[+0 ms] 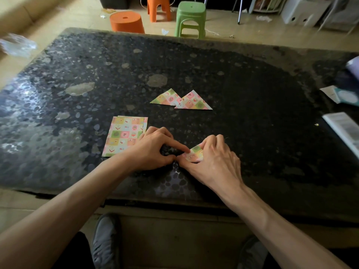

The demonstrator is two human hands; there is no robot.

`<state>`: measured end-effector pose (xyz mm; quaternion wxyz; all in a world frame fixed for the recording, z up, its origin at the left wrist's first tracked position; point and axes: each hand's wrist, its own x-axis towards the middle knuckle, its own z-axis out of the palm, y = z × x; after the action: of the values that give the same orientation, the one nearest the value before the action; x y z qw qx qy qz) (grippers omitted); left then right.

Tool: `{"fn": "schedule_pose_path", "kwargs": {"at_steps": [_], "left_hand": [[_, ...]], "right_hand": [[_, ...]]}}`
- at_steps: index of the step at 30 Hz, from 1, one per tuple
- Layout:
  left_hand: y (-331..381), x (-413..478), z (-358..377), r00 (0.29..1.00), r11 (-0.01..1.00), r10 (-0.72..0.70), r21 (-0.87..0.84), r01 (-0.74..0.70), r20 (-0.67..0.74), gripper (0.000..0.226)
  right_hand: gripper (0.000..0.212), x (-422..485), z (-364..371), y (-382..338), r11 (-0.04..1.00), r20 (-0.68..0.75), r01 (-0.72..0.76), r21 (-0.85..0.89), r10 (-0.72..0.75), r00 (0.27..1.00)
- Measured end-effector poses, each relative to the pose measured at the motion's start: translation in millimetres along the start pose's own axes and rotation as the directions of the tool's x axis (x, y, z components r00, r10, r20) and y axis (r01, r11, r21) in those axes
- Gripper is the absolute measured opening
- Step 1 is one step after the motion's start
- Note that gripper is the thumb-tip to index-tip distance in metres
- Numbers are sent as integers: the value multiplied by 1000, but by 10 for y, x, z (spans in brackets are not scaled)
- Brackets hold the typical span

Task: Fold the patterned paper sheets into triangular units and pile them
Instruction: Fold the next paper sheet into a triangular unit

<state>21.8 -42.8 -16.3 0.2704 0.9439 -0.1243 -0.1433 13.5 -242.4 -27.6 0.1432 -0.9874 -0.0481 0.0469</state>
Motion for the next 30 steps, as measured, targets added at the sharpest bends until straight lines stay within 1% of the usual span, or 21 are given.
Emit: {"fn": "schedule_pose_path", "kwargs": {"at_steps": [4, 7, 9, 13, 15, 18, 23, 26, 28, 30], "left_hand": [[-9, 4, -3, 1000, 1000, 6, -5, -6, -5, 42], [-7, 6, -11, 1000, 1000, 12, -4, -12, 1, 42], [-6, 9, 1, 1000, 1000, 12, -3, -12, -5, 39], [16, -3, 51, 997, 1000, 4, -7, -4, -77, 25], [20, 0, 80, 993, 1000, 0, 0, 0, -115, 25], [29, 15, 78, 993, 1000, -3, 17, 5, -119, 27], [34, 13, 88, 992, 1000, -17, 10, 19, -121, 25], [22, 12, 92, 992, 1000, -9, 5, 10, -128, 25], [13, 11, 88, 992, 1000, -9, 3, 10, -126, 25], [9, 13, 87, 992, 1000, -14, 3, 14, -123, 25]], "right_hand": [[86, 33, -32, 8, 999, 43, -14, 31, 13, 999], [82, 49, -92, 39, 996, 113, -33, 80, 24, 993], [79, 50, -100, 58, 995, 121, -29, 91, 18, 992], [73, 57, -82, 55, 994, 104, -22, 104, 11, 995], [71, 64, -105, 67, 993, 130, -32, 116, 17, 991], [69, 73, -139, 108, 989, 174, -49, 141, 24, 984], [65, 34, -101, 118, 991, 120, -9, 132, -7, 993], [55, 29, -118, 156, 986, 132, -22, 165, 0, 991], [49, 16, -110, 183, 983, 117, -13, 181, -8, 993], [47, -1, -90, 191, 984, 92, -1, 176, -16, 996]]}}
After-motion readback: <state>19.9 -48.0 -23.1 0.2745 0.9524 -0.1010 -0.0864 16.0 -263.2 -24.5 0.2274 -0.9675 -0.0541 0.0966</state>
